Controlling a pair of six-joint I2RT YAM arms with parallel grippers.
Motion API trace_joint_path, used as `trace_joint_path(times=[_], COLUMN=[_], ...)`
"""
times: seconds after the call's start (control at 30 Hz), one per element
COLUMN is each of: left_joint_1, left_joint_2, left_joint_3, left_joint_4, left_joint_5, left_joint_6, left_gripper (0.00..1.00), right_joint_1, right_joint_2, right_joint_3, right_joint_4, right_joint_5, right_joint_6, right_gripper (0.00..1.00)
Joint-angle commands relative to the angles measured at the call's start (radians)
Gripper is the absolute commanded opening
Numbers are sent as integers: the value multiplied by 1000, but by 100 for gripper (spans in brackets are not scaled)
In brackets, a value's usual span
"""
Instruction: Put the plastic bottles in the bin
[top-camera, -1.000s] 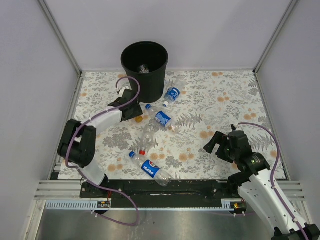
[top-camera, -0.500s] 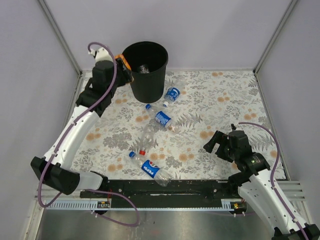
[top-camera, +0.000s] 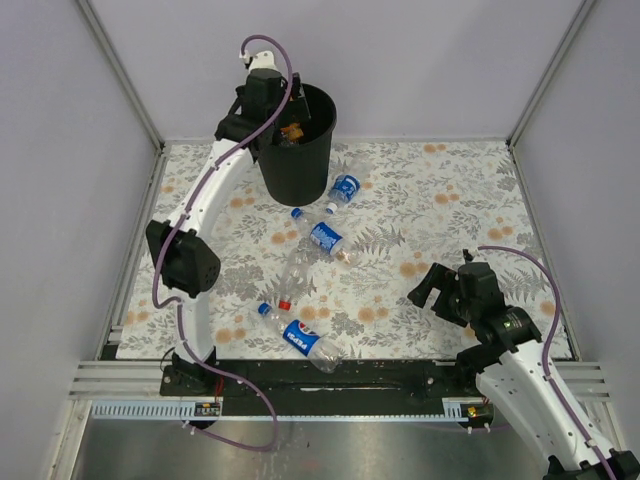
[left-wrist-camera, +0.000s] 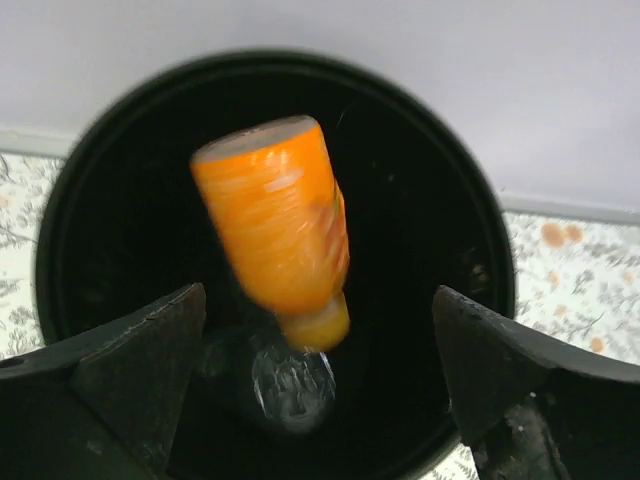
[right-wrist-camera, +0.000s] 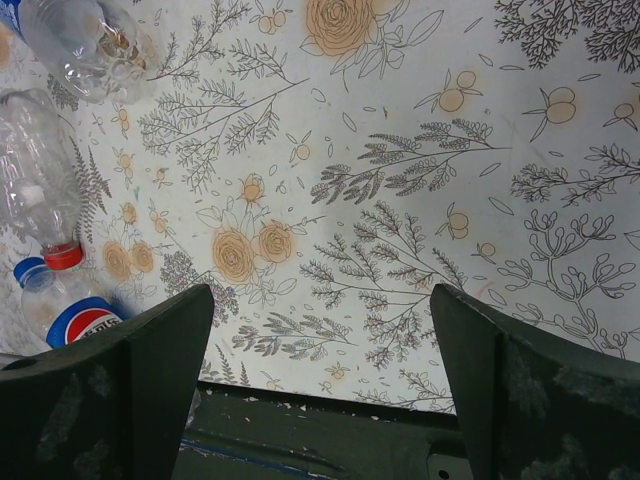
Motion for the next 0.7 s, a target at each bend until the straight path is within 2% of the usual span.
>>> trace_joint_path(times=[0.0, 0.1, 0.27, 0.4, 0.67], left_joint_1=[0, 0, -8, -19, -167], left_joint_2=[-14, -156, -454, -635, -876], left_joint_3=[132, -22, -410, -644, -1055], left_joint_4=[-103, -80, -62, -121, -224], left_joint_5=[26, 41, 29, 34, 69], left_joint_6=[14, -22, -70, -130, -337], left_gripper=[99, 99, 99, 99, 99], right_joint_1=[6, 6, 6, 6, 6], right_joint_2=[-16, -24, 10, 45, 90], right_joint_3=[30, 16, 10, 19, 41], right_joint_4=[-14, -2, 44, 74, 98], right_joint_5=[30, 28, 5, -10, -38], right_joint_6=[7, 16, 13, -4, -27], right_gripper=[100, 99, 99, 99, 99])
